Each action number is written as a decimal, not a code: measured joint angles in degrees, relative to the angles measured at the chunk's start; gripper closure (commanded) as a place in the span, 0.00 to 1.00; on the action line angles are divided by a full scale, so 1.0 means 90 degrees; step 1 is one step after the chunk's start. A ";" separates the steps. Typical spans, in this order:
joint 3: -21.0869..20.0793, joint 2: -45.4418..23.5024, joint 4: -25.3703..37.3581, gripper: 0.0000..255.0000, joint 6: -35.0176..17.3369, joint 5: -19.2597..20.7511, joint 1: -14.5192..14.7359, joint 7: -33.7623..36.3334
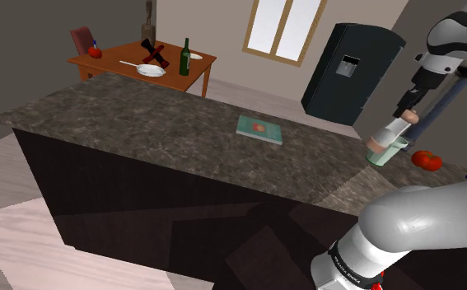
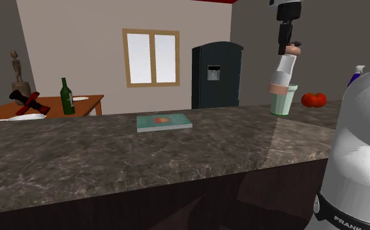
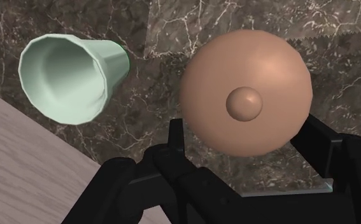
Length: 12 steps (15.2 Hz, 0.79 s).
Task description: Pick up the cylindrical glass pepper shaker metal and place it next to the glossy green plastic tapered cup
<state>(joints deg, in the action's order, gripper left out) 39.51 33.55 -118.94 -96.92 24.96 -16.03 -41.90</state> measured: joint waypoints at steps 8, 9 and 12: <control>0.0159 0.0071 -0.0685 1.00 -0.0621 0.0149 -0.0060 0.0116; 0.0199 0.0072 -0.0765 1.00 -0.0708 0.0174 -0.0069 0.0112; 0.0256 0.0104 -0.1041 1.00 -0.0950 0.0242 -0.0101 0.0167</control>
<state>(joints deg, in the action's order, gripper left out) 41.82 34.48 -128.31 -105.46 27.14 -16.93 -40.40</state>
